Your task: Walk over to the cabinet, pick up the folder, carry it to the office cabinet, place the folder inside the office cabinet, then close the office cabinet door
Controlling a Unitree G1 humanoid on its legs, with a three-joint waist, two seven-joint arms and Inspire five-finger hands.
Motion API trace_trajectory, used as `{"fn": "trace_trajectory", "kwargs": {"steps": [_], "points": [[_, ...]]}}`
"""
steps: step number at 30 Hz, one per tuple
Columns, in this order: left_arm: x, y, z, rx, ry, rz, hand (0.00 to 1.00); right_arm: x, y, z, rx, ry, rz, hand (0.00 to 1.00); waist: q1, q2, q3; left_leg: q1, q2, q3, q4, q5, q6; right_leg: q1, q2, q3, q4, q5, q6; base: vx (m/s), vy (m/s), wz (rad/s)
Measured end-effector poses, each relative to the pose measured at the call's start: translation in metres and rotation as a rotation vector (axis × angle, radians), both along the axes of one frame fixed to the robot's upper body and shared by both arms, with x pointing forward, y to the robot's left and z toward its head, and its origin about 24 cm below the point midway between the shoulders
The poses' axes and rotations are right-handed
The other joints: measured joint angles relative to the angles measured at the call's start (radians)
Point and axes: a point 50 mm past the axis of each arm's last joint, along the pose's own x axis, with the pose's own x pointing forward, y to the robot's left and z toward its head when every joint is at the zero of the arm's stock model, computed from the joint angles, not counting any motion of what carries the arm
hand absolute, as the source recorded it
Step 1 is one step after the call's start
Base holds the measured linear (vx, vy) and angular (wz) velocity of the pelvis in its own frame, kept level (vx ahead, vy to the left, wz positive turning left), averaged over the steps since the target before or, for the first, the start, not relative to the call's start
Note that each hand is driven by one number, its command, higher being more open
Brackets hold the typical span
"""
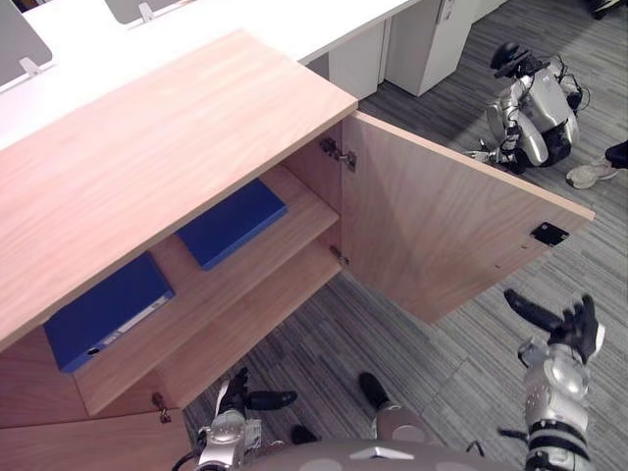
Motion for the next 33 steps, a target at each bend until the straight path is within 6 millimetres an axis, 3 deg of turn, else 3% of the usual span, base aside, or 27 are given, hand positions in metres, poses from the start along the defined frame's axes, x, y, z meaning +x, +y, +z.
{"fn": "trace_trajectory", "kwargs": {"steps": [6,8,20,28,33], "points": [[-0.007,0.002,-0.002,0.005,0.029,-0.028,1.00,0.021,0.000,0.015,-0.087,0.011,0.116,1.00,0.010,0.003,0.000,-0.015,0.010,-0.043,0.004,0.001,0.001,0.009,-0.001,-0.035,-0.025,0.027,-0.003,0.04,-0.045,0.10],[-0.006,0.002,-0.002,0.007,0.027,-0.039,1.00,0.025,0.003,0.016,-0.112,0.035,0.162,1.00,0.012,0.005,-0.001,-0.016,0.011,-0.095,0.004,0.001,0.001,0.014,0.002,-0.074,-0.024,0.030,-0.005,0.05,-0.049,0.14],[-0.007,-0.005,-0.003,0.012,0.035,-0.120,1.00,0.027,0.007,0.016,-0.130,0.043,0.188,1.00,0.016,0.012,-0.005,-0.026,-0.009,-0.169,-0.003,0.017,0.016,0.023,-0.022,-0.146,-0.025,0.034,-0.008,-0.01,0.003,0.13],[-0.011,-0.005,-0.005,0.021,0.061,-0.137,1.00,0.005,0.040,0.016,-0.157,-0.009,0.259,1.00,0.002,0.008,-0.008,-0.017,0.001,-0.173,-0.032,0.037,0.009,0.019,-0.003,-0.150,-0.026,0.042,-0.015,0.02,-0.015,-0.03],[-0.010,-0.005,-0.006,0.032,0.067,-0.151,1.00,-0.023,0.076,0.008,-0.128,-0.007,0.358,1.00,-0.010,-0.022,-0.031,-0.014,0.010,-0.173,-0.030,0.038,0.006,0.019,0.008,-0.144,-0.027,0.048,-0.022,0.00,-0.025,-0.06]]}}
